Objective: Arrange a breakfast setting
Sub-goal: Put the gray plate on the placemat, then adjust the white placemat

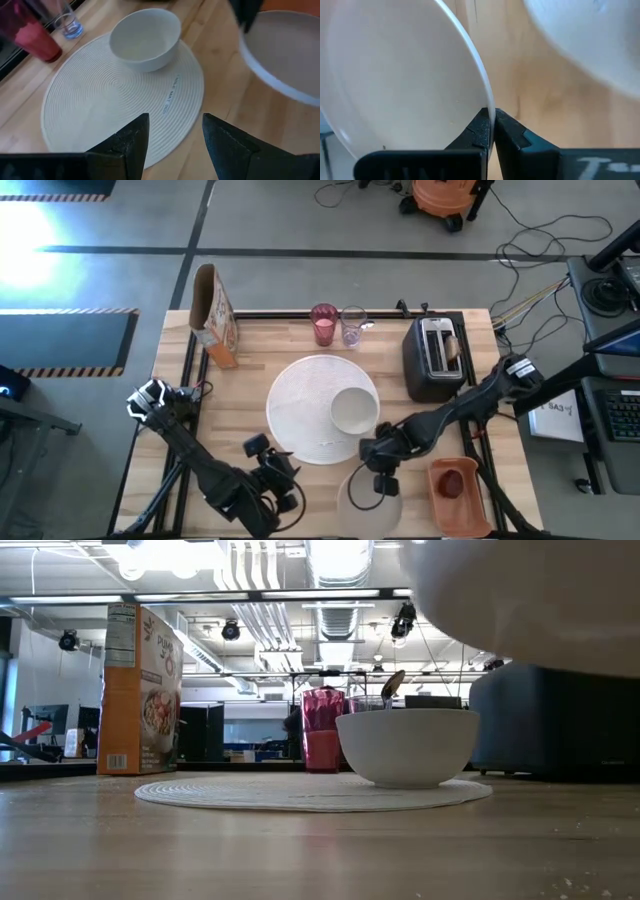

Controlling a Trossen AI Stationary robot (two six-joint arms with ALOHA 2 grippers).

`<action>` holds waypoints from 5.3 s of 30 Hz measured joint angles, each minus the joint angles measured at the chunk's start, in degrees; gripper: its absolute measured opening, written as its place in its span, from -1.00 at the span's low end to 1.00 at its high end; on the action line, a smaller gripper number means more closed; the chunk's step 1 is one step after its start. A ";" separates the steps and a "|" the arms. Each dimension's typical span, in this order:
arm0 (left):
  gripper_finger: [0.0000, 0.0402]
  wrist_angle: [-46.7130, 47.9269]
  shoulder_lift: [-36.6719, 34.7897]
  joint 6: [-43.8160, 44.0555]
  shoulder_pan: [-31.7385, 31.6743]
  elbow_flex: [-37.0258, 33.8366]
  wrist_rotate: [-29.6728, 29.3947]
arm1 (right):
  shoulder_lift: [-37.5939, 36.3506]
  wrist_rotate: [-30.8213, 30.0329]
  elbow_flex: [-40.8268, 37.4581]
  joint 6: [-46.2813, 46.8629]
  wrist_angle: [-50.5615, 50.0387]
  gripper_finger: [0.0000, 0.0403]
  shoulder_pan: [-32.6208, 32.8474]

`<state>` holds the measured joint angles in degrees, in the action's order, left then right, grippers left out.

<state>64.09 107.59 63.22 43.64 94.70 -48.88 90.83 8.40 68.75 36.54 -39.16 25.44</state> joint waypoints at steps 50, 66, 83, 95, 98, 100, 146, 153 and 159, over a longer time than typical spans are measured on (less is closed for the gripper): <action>-0.82 -8.09 -0.74 -18.26 -19.78 -0.42 17.90 | 0.09 -10.87 16.22 -17.66 -13.93 -0.96 -15.57; -1.00 -7.72 -0.74 -20.07 -20.20 -0.42 22.66 | 0.09 -1.84 16.22 -17.62 -12.16 -0.58 -15.96; -0.99 6.51 -0.81 -18.27 -21.45 -2.70 30.42 | -4.02 -4.20 16.26 -17.87 -16.91 -0.11 -17.69; -0.99 5.37 -0.87 -19.31 -29.24 -11.19 25.41 | -5.79 -5.99 16.26 -17.71 -18.66 -0.11 -17.87; -1.00 5.32 -0.87 -20.18 -31.33 -12.49 24.41 | -5.77 -6.01 16.26 -17.65 -18.95 -0.11 -17.87; -1.00 5.18 -0.87 -20.83 -32.33 -12.90 24.28 | -5.75 -6.03 16.26 -17.67 -19.28 -0.11 -17.87; -0.93 -14.20 -11.96 -27.59 -43.96 -32.25 20.97 | -5.62 -6.94 16.22 -17.03 -20.59 -0.11 -17.97; -0.55 -14.59 -11.87 -27.65 -43.96 -32.65 19.19 | -5.53 -6.95 16.22 -17.03 -20.46 -0.11 -17.97; -0.31 -14.67 -11.85 -26.53 -43.89 -31.71 18.23 | -5.51 -6.96 16.22 -17.03 -20.42 -0.11 -17.97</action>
<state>49.42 95.74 36.70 -0.25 62.98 -30.66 85.32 1.44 84.97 19.51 -59.58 7.46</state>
